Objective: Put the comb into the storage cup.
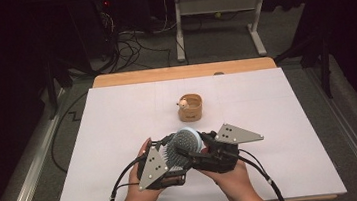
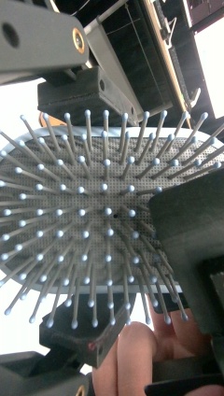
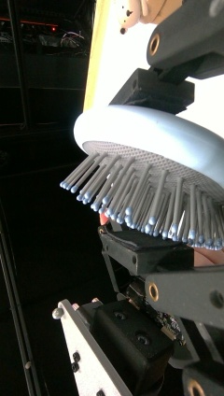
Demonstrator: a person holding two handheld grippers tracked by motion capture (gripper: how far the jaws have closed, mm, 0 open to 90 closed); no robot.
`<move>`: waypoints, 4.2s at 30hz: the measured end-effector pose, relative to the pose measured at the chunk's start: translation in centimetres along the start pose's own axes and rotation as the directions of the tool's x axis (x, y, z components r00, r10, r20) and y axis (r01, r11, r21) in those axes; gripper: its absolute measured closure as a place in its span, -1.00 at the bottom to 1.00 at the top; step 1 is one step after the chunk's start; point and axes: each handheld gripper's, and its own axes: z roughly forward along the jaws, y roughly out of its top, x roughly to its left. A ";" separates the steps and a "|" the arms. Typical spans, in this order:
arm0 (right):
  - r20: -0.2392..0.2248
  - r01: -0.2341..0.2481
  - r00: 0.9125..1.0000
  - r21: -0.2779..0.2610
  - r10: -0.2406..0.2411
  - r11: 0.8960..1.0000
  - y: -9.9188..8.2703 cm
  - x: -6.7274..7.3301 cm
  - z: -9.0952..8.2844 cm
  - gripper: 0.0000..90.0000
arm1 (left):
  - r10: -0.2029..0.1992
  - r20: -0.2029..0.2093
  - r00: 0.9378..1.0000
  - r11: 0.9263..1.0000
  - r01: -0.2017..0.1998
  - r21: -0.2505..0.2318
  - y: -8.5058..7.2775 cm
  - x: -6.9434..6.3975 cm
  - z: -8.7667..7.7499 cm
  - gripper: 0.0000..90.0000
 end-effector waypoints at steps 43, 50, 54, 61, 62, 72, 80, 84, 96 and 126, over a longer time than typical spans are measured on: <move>0.043 -0.073 0.996 -0.005 0.073 0.997 0.0 0.0 -0.2 0.26 | 0.035 -0.023 0.999 0.999 -0.035 0.023 0.0 -0.3 0.2 -0.56; 0.050 -0.079 0.996 -0.011 0.079 0.997 0.0 0.0 -0.2 0.29 | 0.029 -0.019 0.999 0.999 -0.029 0.026 0.0 -0.2 0.2 -0.56; 0.053 -0.075 0.996 -0.011 0.076 0.997 0.0 0.0 -0.1 0.29 | 0.020 -0.010 1.000 0.999 -0.019 0.031 0.0 -0.1 0.3 -0.56; 0.059 -0.069 0.996 -0.013 0.070 0.998 -0.1 0.0 -0.1 0.30 | 0.013 -0.005 1.000 1.000 -0.013 0.024 0.0 -0.1 0.3 -0.57; 0.059 -0.069 0.996 -0.013 0.070 0.998 -0.1 0.0 -0.1 0.30 | 0.013 -0.005 1.000 1.000 -0.013 0.024 0.0 -0.1 0.3 -0.57; 0.062 -0.068 0.996 -0.017 0.069 0.998 0.0 -0.1 -0.2 0.31 | -0.016 -0.001 1.000 1.000 0.016 0.016 0.1 0.2 0.3 -0.66; 0.075 -0.062 0.995 -0.031 0.064 0.998 0.1 -0.4 -0.6 0.31 | -0.084 0.064 0.994 0.996 0.083 0.018 0.0 0.7 0.5 -0.87; 0.084 -0.061 0.994 -0.036 0.064 0.997 0.1 -0.6 -0.8 0.31 | -0.101 0.076 0.992 0.995 0.099 0.022 -0.1 0.9 0.6 -0.94; 0.121 -0.049 0.991 -0.049 0.054 0.998 0.4 -1.7 -1.7 0.31 | -0.135 0.101 0.986 0.991 0.134 0.009 -0.2 1.7 0.3 -1.00; 0.209 -0.010 0.978 -0.080 0.027 0.997 1.1 -4.3 -4.4 0.30 | -0.204 -0.011 0.979 0.979 0.204 0.001 -2.8 6.1 -2.2 -0.99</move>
